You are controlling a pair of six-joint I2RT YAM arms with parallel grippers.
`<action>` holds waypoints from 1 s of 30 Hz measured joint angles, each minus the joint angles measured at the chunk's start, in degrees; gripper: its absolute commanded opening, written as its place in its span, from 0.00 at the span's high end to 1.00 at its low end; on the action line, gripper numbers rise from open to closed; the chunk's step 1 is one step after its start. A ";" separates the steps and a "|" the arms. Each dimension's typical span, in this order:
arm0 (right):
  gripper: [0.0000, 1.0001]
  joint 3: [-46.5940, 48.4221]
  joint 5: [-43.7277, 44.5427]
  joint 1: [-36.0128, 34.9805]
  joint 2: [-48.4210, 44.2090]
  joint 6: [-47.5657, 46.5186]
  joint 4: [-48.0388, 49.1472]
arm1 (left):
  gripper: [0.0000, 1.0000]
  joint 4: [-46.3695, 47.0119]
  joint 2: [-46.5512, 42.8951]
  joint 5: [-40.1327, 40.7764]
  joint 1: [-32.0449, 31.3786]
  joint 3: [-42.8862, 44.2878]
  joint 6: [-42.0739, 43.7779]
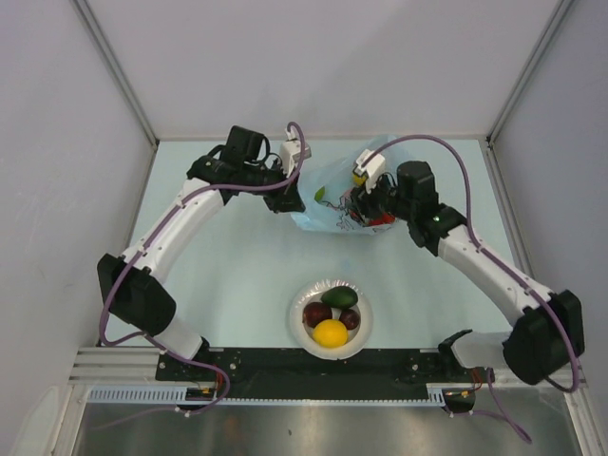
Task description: Take the fake fruits out of the plastic bag
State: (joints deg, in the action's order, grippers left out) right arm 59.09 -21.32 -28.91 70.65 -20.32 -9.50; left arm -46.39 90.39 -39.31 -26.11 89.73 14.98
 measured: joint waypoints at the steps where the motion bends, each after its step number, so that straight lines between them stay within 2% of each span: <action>1: 0.56 1.03 1.49 0.48 2.40 0.44 1.90 | 1.00 -0.04 0.00 -0.20 0.00 0.22 0.00; 6: 0.56 5.88 9.94 1.97 17.33 0.57 8.24 | 1.00 -0.09 -0.28 -1.49 0.00 0.83 0.07; 14: 0.56 17.35 20.09 5.18 37.31 0.79 10.97 | 1.00 -1.18 -2.40 -3.04 -0.02 2.27 0.66; 16: 0.45 19.76 21.70 5.66 39.63 0.59 11.78 | 1.00 -1.60 -2.56 -3.50 0.00 3.58 0.98; 17: 0.35 20.90 22.51 5.86 40.65 0.44 12.17 | 1.00 -1.68 -2.56 -3.58 -0.02 4.22 1.18; 18: 0.21 22.23 23.26 5.99 41.64 0.24 12.44 | 1.00 -1.79 -2.54 -3.65 -0.02 4.63 1.36; 21: 0.01 26.49 24.85 6.16 45.07 -0.26 13.20 | 1.00 -1.86 -2.54 -4.07 -0.02 5.35 1.66; 30: 0.00 35.76 24.50 5.99 56.70 -0.66 12.68 | 1.00 -2.19 0.09 -3.89 -0.28 5.62 2.21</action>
State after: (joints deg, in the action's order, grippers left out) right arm 94.85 3.18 -22.92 127.35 -20.97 3.18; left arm -48.58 90.48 -43.20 -26.39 95.35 17.19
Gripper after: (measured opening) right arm 0.993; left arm 0.005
